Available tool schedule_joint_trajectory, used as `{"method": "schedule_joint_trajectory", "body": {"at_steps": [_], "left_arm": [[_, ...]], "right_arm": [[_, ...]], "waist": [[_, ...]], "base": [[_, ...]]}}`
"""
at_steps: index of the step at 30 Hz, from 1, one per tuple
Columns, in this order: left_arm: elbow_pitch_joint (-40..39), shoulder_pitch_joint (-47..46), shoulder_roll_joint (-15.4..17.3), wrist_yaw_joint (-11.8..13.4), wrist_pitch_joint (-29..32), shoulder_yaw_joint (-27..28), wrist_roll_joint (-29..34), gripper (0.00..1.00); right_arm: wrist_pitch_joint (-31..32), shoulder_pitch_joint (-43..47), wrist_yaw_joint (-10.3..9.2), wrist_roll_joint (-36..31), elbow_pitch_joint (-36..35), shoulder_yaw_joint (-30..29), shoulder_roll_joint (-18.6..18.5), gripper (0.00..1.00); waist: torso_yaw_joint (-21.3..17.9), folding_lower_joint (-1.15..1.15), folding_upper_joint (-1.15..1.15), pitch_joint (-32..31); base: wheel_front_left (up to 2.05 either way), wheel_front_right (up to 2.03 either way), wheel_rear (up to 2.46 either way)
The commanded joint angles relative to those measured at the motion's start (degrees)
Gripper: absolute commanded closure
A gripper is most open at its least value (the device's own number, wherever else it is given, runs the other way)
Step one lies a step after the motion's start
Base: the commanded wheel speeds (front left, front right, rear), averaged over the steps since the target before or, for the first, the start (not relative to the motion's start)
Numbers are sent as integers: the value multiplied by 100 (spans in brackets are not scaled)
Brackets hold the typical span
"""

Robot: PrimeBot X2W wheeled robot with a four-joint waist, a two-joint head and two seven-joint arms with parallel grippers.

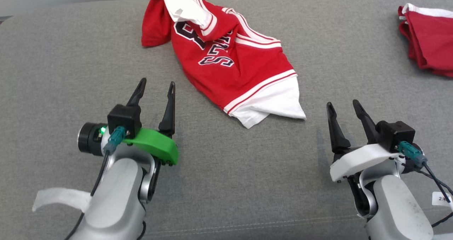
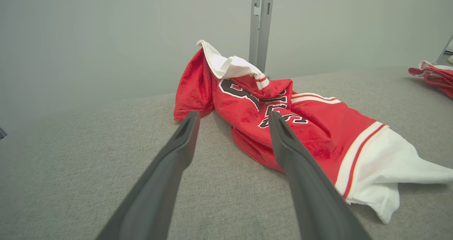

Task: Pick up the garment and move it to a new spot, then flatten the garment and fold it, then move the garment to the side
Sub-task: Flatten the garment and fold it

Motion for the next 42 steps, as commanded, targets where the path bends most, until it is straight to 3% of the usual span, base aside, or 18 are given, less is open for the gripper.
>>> {"method": "schedule_joint_trajectory", "body": {"at_steps": [1, 10, 21, 26, 27, 28, 29, 30, 36, 42], "left_arm": [[-259, 343, -18, 48, -10, 85, 51, 0], [-1408, 1721, -174, 139, -10, 472, 132, 0], [-1729, 2268, -361, 88, -10, 642, 261, 0], [-1760, 2310, -413, 57, -10, 754, 317, 0], [-1763, 2314, -422, 51, -10, 769, 334, 0], [-1767, 2317, -428, 46, -10, 788, 352, 0], [-1769, 2323, -434, 48, -10, 807, 367, 0], [-1757, 2344, -444, 39, -10, 844, 389, 0], [-1737, 2405, -460, 10, -10, 937, 446, 0], [-1734, 2537, -472, -46, -10, 1033, 488, 0]], "right_arm": [[21, -118, -3, 141, 222, -71, -18, 0], [179, -771, -3, 743, 1894, -186, -16, 0], [183, -1249, -3, 578, 3006, 23, -22, 0], [253, -1395, -3, 872, 3341, 155, -18, 0], [237, -1423, -3, 932, 3385, 218, -15, 7], [216, -1449, -2, 970, 3420, 279, -13, 47], [188, -1472, -3, 985, 3455, 345, -14, 65], [144, -1536, -2, 1052, 3512, 457, -17, 100], [84, -1682, -3, 1873, 3402, 789, -19, 100], [591, -1260, -3, 4098, 2146, 957, -47, 100]], "waist": [[370, 0, 0, -251], [769, 0, 0, -262], [1051, 0, 0, -245], [1064, 0, 0, -244], [1060, 0, 0, -238], [1055, 0, 0, -233], [1047, 0, 0, -229], [1029, 0, 0, -225], [935, 0, 0, -249], [630, 0, 0, -364]], "base": [[0, 0, 0], [0, 0, 0], [0, 0, 0], [0, 0, 0], [0, 0, 0], [0, 0, 0], [0, 0, 0], [0, 0, 0], [0, 0, 0], [0, 0, 0]]}}
